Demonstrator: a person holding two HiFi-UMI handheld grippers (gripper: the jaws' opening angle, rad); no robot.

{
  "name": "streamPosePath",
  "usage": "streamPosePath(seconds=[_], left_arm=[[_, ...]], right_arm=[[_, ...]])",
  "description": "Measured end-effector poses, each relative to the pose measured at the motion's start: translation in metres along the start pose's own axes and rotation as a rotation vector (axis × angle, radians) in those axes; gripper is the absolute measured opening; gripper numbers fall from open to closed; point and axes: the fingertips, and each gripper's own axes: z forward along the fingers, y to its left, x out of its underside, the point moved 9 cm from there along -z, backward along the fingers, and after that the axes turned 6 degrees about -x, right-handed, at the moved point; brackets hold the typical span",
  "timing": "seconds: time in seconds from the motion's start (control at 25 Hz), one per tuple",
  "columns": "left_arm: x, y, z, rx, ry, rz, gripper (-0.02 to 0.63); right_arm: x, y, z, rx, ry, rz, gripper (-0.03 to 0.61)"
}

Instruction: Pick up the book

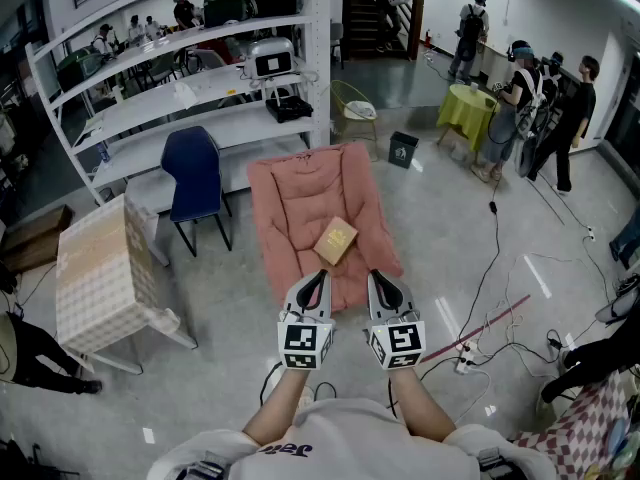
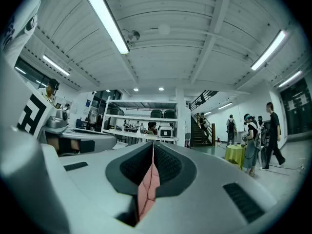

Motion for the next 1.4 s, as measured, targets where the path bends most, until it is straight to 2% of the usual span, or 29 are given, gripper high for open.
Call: streamPosePath(seconds=[0.16, 0.4, 0.88, 1.16, 1.4], left_arm=[[-0.003, 0.012, 0.003, 0.008, -0.001, -0.009, 0.017], [0.004, 0.049, 0.009, 0.016, 0.002, -0.045, 0.017], [0.042, 0.126, 0.019, 0.034, 0.066, -0.147, 0.017], [0.082, 0.135, 0.078, 0.091, 0.155, -0.167, 0.017], [0.130, 0.147, 0.192, 0.095, 0.230, -0.153, 0.017]], right_arm=[[-0.003, 0.006, 0.010, 0.013, 0.006, 0.004, 0.018], [0.007, 0.017, 0.041, 0.044, -0.001, 0.072, 0.020], [0.036, 0.069, 0.099, 0.012, 0.115, 0.067, 0.020], [0.079, 0.025, 0.141, 0.032, 0.189, 0.134, 0.021], [0.145, -0.063, 0.215, 0.011, 0.259, 0.221, 0.021]])
